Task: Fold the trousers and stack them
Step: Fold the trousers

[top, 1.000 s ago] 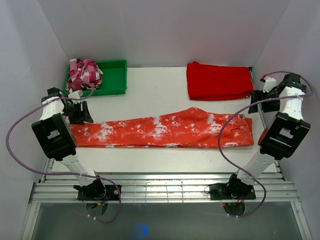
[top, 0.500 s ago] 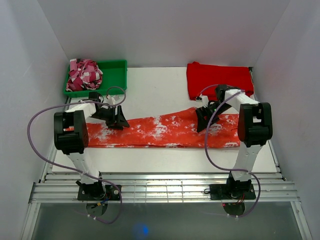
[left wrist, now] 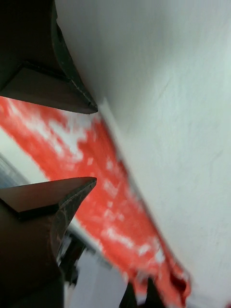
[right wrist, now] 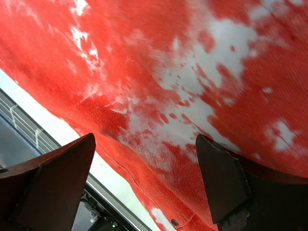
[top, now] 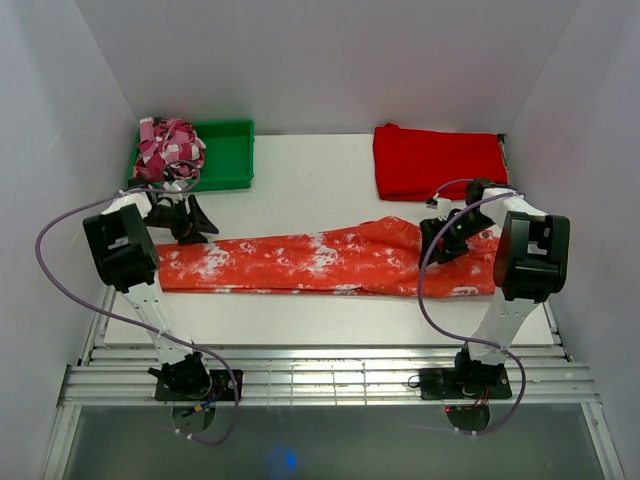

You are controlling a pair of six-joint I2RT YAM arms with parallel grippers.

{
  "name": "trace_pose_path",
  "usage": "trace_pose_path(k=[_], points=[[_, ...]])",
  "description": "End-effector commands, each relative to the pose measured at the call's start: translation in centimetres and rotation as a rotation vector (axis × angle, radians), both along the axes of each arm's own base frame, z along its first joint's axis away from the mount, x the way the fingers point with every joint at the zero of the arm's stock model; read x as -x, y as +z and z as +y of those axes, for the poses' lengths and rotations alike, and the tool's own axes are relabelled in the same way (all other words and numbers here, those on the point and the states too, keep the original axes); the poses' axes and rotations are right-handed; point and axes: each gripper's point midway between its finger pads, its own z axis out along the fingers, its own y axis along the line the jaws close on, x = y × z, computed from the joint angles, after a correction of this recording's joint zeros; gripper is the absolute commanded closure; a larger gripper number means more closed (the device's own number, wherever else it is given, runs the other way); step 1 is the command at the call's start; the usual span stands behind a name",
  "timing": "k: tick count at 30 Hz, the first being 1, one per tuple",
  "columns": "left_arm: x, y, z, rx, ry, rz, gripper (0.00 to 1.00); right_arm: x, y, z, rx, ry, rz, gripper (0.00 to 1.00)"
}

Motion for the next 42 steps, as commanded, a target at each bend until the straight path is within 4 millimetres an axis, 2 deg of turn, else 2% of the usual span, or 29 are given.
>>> trace_pose_path(k=[1,4,5,8,9,12,14,16,18,21,24,29,30,32,35,38,40,42], points=[[-2.3,-1.2,8.8,-0.411,-0.011,-0.105,0.32,2.0,-4.6,-9.7,0.405,-0.015,0.103,0.08],[-2.0,2.6,10.6,-0.458,0.005,-0.146,0.29,1.5,-3.0,-9.0,0.361,-0.019,0.073,0.08],[-1.6,4.6,11.2,-0.476,0.026,-0.172,0.27,1.5,-2.1,-8.8,0.354,-0.022,0.061,0.08],[2.0,6.2,14.6,-0.522,0.093,-0.101,0.26,2.0,-1.2,-9.6,0.379,-0.036,0.045,0.10],[4.1,6.2,16.0,-0.511,0.128,-0.047,0.26,2.2,-1.2,-9.8,0.383,-0.043,0.052,0.10],[7.9,5.9,18.0,-0.522,0.159,-0.002,0.26,2.7,-1.0,-10.5,0.375,-0.065,0.069,0.10],[10.1,4.5,18.0,-0.542,0.137,0.043,0.26,2.0,0.2,-10.4,0.338,-0.082,0.035,0.10],[11.1,3.6,18.1,-0.575,0.131,0.061,0.27,1.3,1.5,-9.9,0.302,-0.090,0.003,0.10],[12.0,2.2,17.1,-0.544,0.127,0.076,0.27,-0.1,3.6,-9.9,0.283,-0.092,-0.051,0.10],[12.3,0.8,15.3,-0.459,0.147,0.093,0.27,-1.8,6.0,-10.6,0.279,-0.118,-0.111,0.10],[12.1,-0.5,13.5,-0.361,0.160,0.083,0.28,-2.1,7.3,-11.5,0.279,-0.137,-0.124,0.10],[12.7,-3.0,11.1,-0.273,0.160,0.130,0.30,-1.4,7.5,-13.1,0.309,-0.158,-0.113,0.10],[12.4,-3.6,10.7,-0.279,0.148,0.123,0.30,-1.3,7.5,-13.2,0.312,-0.160,-0.111,0.10],[13.0,-4.9,9.6,-0.284,0.130,0.152,0.32,-1.1,7.4,-13.4,0.310,-0.164,-0.104,0.10],[12.3,-6.0,8.4,-0.300,0.105,0.140,0.36,-1.0,7.7,-13.3,0.308,-0.168,-0.106,0.10],[10.7,-5.9,7.5,-0.271,0.115,0.108,0.41,-0.8,8.0,-13.4,0.314,-0.168,-0.104,0.10],[9.9,-5.8,7.7,-0.259,0.138,0.103,0.54,-0.7,8.0,-13.4,0.318,-0.168,-0.103,0.10],[8.7,-4.9,8.3,-0.264,0.160,0.075,0.64,-0.7,8.2,-13.4,0.320,-0.169,-0.109,0.10]])
